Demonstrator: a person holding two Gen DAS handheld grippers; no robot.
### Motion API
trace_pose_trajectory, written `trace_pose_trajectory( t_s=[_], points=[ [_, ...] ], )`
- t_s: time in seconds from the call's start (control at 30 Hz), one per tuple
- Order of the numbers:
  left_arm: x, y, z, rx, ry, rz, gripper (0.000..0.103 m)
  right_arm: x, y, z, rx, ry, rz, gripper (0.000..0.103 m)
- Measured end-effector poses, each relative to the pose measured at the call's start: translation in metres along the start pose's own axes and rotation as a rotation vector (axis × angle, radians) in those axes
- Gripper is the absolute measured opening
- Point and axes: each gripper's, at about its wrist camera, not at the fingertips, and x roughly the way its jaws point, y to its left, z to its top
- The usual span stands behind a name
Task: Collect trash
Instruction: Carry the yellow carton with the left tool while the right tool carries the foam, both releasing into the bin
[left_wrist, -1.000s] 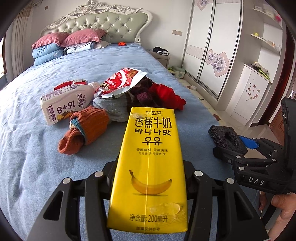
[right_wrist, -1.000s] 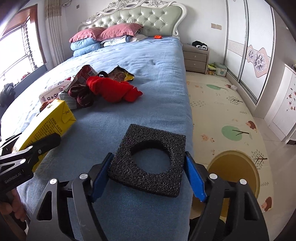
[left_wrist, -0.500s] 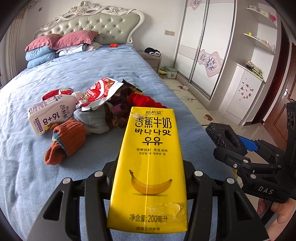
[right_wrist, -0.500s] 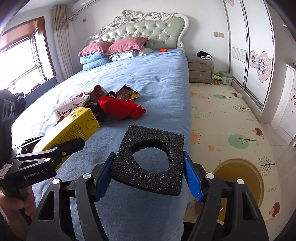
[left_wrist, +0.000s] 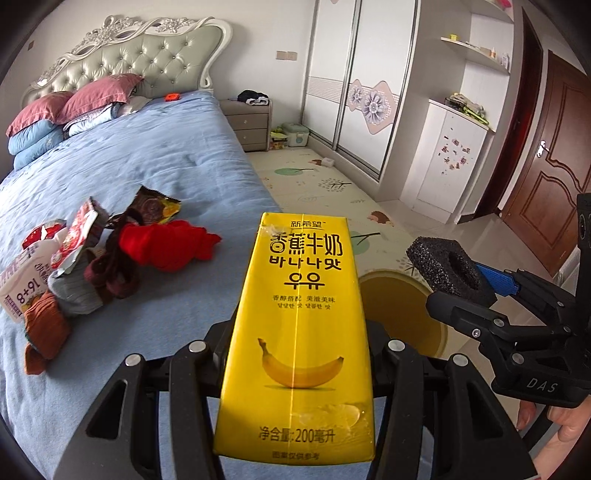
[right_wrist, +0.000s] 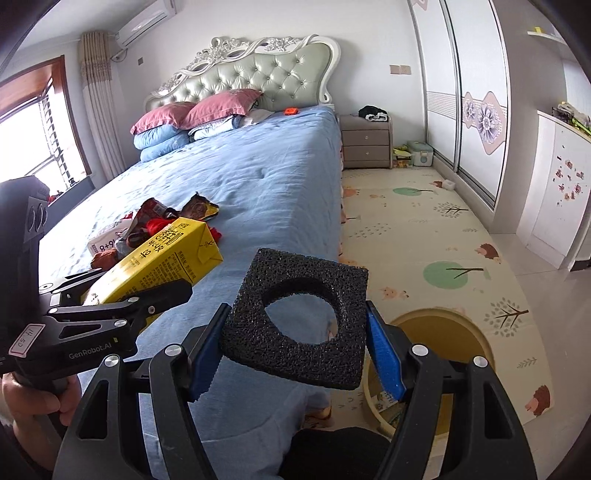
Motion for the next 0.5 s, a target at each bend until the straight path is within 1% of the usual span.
trace_pose_trajectory(
  t_s=[0.13,0.2,0.33,0.5],
  points=[
    [0.019,-0.024,0.01,0.029,0.033,-0.045,0.051,-0.009,-0.031,-0.005,0.051,-0.01,-0.037,0.068],
    [0.031,-0.035,0.015,0.037,0.056,-0.085,0.051,-0.013,-0.049,-0.008,0.084,-0.013,-0.051,0.068],
    [0.063,-0.06,0.021,0.067,0.131,-0.151,0.051,-0.017,-0.08,-0.014,0.131,-0.011,-0.095,0.068],
    [0.102,-0.091,0.026,0.117,0.22,-0.187,0.051,-0.02,-0.115,-0.023,0.17,0.0,-0.137,0.068]
  ],
)
